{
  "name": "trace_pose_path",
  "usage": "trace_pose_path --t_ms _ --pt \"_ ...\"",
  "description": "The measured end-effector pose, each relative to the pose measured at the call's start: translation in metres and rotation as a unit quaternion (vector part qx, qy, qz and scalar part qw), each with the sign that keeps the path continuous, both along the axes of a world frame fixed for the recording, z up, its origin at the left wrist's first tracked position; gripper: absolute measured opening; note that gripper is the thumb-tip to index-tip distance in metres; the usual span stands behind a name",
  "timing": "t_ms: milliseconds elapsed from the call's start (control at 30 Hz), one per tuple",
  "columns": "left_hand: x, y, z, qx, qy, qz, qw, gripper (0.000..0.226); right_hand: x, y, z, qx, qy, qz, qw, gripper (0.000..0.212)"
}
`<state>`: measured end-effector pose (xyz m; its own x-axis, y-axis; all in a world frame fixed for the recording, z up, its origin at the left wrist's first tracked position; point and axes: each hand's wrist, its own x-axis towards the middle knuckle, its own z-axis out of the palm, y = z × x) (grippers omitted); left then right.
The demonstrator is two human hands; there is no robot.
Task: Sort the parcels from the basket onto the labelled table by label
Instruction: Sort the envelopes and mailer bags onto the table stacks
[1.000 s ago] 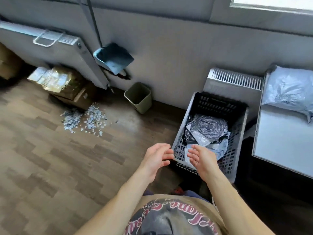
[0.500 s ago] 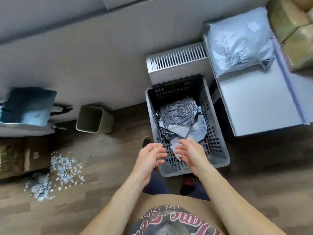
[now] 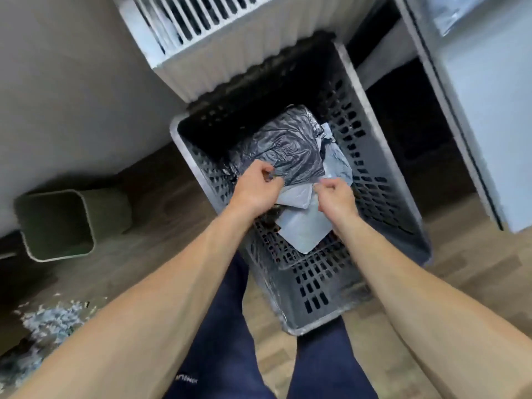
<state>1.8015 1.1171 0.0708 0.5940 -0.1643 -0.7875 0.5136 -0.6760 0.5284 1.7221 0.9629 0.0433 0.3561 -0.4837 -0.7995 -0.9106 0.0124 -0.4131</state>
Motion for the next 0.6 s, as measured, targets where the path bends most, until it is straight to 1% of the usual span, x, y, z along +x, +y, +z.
trace_pose_path --t_ms 67,133,200,267,300,367,433,500,600 --pt "0.000 -0.007 -0.038 0.050 -0.018 -0.106 0.993 0.047 0.011 -0.009 -0.040 -0.017 0.003 0.011 1.000 0.036" --pt "-0.006 -0.014 -0.069 0.096 -0.020 -0.213 0.972 0.067 0.018 -0.018 -0.072 -0.022 0.012 -0.010 1.000 0.056" --pt "-0.014 -0.023 -0.090 0.128 -0.017 -0.287 0.949 0.087 0.023 -0.023 -0.093 -0.013 0.021 -0.042 0.999 0.061" --pt "-0.020 -0.033 -0.102 0.137 -0.019 -0.315 0.939 0.103 0.026 -0.024 -0.107 -0.014 0.019 -0.065 0.998 0.055" --pt "-0.022 -0.038 -0.108 0.134 -0.020 -0.315 0.939 0.107 0.027 -0.024 -0.112 -0.023 0.013 -0.075 0.997 0.047" --pt "-0.026 -0.045 -0.115 0.129 -0.022 -0.306 0.943 0.112 0.027 -0.021 -0.118 -0.038 0.000 -0.091 0.995 0.031" --pt "-0.028 -0.048 -0.119 0.126 -0.036 -0.296 0.946 0.115 0.025 -0.019 -0.121 -0.017 -0.012 -0.122 0.992 0.028" --pt "-0.030 -0.048 -0.123 0.126 -0.070 -0.288 0.947 0.119 0.026 -0.014 -0.113 0.002 -0.030 -0.160 0.987 0.023" --pt "-0.033 -0.045 -0.125 0.127 -0.136 -0.279 0.942 0.121 0.021 -0.008 -0.091 0.038 -0.034 -0.182 0.982 0.013"
